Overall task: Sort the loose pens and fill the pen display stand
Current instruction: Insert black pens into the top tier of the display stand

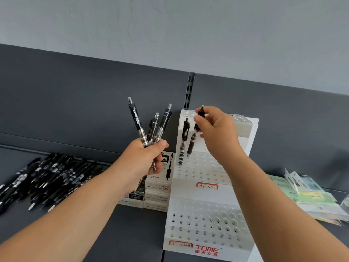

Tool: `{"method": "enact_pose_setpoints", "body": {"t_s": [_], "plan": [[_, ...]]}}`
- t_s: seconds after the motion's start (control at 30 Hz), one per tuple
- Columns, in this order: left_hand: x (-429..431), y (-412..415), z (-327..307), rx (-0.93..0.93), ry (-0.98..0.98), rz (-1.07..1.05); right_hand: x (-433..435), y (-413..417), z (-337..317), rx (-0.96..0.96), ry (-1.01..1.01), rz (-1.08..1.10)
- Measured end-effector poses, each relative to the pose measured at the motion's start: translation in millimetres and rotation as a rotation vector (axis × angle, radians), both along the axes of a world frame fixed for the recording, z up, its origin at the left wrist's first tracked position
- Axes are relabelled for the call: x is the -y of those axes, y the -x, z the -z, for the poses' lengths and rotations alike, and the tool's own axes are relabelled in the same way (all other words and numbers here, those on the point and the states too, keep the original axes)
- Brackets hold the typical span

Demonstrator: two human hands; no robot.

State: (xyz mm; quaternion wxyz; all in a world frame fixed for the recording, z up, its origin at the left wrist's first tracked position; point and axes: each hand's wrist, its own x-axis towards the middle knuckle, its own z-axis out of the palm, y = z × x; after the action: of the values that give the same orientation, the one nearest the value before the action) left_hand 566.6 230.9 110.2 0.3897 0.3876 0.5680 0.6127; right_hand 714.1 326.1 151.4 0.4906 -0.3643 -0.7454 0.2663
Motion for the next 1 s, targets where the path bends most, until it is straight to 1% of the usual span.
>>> {"method": "enact_pose_setpoints", "body": {"t_s": [0.13, 0.2, 0.3, 0.5, 0.63, 0.77, 0.8, 0.87, 0.93, 1.0], "plan": [[1.1, -1.2, 0.6, -0.082, 0.001, 0.028, -5.6, 1.1, 16.9, 0.024, 0.092, 0.090], [0.8, -1.1, 1.2, -0.081, -0.005, 0.040, -7.3, 1.7, 19.8, 0.026, 0.095, 0.144], [0.0, -1.7, 1.0, -0.093, -0.007, 0.045, -6.8, 3.4, 19.0, 0.054, 0.069, 0.168], [0.9, -4.1, 0.6, -0.041, -0.026, 0.073, -4.2, 8.8, 16.6, 0.228, -0.045, 0.174], [1.4, -4.4, 0.3, -0.008, -0.038, 0.046, -3.1, 9.0, 21.1, 0.214, -0.008, 0.181], [2.9, -7.9, -0.6, 0.037, -0.053, 0.067, 1.3, 4.6, 16.3, 0.207, 0.004, 0.189], [3.1, -8.9, -0.8, 0.031, -0.059, 0.073, 4.9, 2.9, 13.8, 0.181, -0.017, 0.201], [2.2, -10.8, -0.7, -0.007, -0.076, 0.075, 15.3, 0.4, 7.8, 0.039, -0.012, 0.155], [0.2, -12.9, -0.2, -0.056, -0.090, 0.067, 25.7, 0.5, 3.3, -0.135, 0.126, -0.012], [-1.6, -16.6, -0.3, -0.074, -0.101, 0.069, 32.4, 0.6, 2.6, -0.245, 0.304, -0.168]]}}
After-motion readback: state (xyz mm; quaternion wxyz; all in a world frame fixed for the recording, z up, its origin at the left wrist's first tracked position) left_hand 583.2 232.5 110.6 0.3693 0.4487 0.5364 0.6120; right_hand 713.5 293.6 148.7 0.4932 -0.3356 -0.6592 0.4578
